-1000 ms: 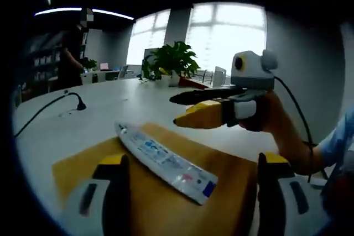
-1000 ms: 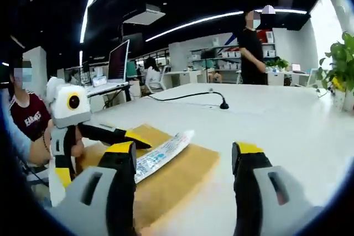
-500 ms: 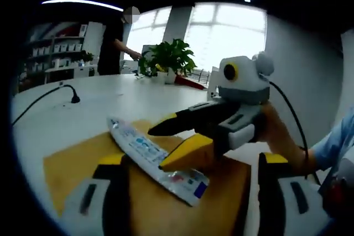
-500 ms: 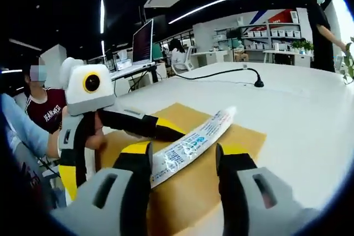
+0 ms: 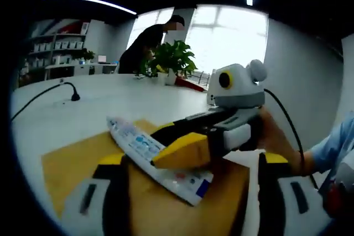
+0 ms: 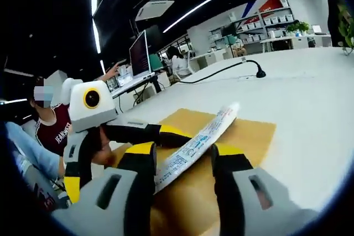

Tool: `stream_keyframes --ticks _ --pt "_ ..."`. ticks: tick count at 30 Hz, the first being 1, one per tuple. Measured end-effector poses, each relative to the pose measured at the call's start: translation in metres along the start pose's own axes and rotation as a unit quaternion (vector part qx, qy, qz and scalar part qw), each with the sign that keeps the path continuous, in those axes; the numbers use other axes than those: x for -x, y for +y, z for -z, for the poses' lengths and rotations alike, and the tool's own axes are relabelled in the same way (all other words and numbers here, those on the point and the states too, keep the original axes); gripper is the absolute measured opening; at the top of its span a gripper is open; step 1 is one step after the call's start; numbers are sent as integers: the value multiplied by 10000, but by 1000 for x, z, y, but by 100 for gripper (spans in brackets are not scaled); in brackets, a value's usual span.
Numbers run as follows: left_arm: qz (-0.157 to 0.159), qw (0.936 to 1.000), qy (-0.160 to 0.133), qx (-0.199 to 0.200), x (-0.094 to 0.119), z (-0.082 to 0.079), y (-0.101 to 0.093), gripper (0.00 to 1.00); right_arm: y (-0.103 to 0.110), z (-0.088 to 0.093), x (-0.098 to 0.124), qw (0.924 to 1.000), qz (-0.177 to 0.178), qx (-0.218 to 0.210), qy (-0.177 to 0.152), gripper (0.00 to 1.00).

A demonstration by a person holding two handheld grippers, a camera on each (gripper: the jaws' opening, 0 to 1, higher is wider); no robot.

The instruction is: Pick up the toothpaste unscrew the cap squeeze it onto the small board screw the cap back on and return it to the table

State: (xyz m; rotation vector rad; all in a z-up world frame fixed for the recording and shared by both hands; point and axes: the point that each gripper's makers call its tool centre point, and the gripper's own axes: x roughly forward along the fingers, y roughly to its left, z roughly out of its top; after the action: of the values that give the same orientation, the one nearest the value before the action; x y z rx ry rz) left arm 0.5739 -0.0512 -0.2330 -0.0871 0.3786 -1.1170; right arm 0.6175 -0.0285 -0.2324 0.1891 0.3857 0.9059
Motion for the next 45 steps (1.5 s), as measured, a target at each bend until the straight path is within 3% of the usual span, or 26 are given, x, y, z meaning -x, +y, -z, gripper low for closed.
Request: stream_keyframes --ticks 6,12,15,18,24,26,29,32,35,38,45 --pt "1 10000 -7 -22 -2 0 1 99 4 8 -7 9997 -121 -148 166 30" --pt "28 10000 -30 10 -2 0 1 99 -6 8 -6 9945 20 -1040 151 15" --pt "15 10000 -21 6 -2 0 2 94 -9 5 -4 9917 -62 -1285 -34 8" --pt "-109 9999 35 -117 -1 2 5 91 -4 -8 1 9849 -394 -1637 -391 5" --pt "106 9980 -578 237 10 -19 6 78 6 -39 13 9867 -702 -950 -1121 3" --pt "314 9965 -724 282 14 -25 1 65 17 -47 16 9839 -943 -755 -1316 3" --pt "596 9925 -1012 351 19 -34 -8 43 45 -59 23 9726 -1504 -379 -1732 3" --pt "840 9894 -1167 185 26 -40 -18 29 70 -69 33 9583 -2003 93 -2038 3" --pt "1140 9835 -1406 -33 33 -50 -34 23 86 -74 42 9465 -2321 391 -2208 3" --pt "1197 9814 -1499 -129 39 -55 -40 14 94 -77 48 9370 -2598 278 -2320 3" --pt "1346 9811 -1385 86 44 -53 -44 8 101 -76 51 9327 -2734 464 -2305 3"
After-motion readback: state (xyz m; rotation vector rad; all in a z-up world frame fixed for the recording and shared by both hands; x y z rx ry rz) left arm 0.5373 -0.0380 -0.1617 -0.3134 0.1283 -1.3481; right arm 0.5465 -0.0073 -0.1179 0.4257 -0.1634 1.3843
